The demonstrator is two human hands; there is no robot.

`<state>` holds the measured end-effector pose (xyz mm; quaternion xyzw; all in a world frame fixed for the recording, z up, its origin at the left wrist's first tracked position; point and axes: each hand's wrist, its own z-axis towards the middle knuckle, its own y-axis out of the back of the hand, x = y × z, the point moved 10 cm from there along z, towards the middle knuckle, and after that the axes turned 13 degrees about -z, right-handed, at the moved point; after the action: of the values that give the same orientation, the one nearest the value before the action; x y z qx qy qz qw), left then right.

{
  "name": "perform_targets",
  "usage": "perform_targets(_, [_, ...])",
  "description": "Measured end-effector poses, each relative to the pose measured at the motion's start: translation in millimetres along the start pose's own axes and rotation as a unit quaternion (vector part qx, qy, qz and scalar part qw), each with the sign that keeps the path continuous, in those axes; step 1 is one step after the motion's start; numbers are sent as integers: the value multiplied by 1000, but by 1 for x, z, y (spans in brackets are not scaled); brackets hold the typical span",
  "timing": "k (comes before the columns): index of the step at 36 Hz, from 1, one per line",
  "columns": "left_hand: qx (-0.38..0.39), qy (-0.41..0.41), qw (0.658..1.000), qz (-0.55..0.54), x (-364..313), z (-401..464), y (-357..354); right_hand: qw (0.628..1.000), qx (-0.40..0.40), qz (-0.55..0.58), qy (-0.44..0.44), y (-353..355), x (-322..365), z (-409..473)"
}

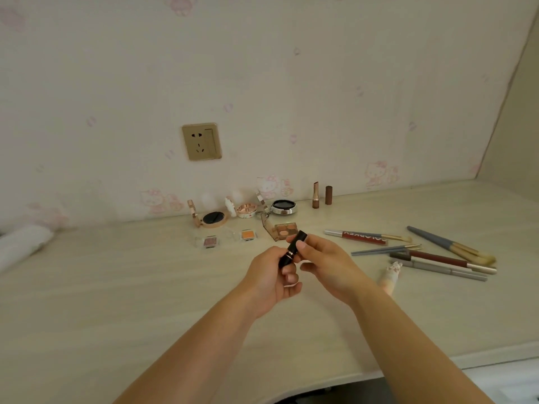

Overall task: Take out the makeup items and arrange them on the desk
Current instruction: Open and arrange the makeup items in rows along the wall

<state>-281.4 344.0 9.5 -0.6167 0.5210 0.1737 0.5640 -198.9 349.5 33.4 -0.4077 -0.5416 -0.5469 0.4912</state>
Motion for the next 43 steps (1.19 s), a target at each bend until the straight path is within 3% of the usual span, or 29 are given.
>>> perform_targets(12, [66,-4,987,147,10,70,-64,995,-91,-22,-44,106,-19,33])
perform_targets(19, [20,-89,961,261,-7,125,-86,960,-235,135,-74,193,-36,59])
perform_targets(26, [-58,-187,932,305,-38,185,-104,956,-235,-157,-83,229,-46,103])
perform_targets(31, [-134,-228,893,363,-55,213,-97,916,-189,-339,-98,226,-56,138])
perform_targets(43, [-176,-196,793,550,-50,238,-86,856,-131,-479,-144,211,-88,173])
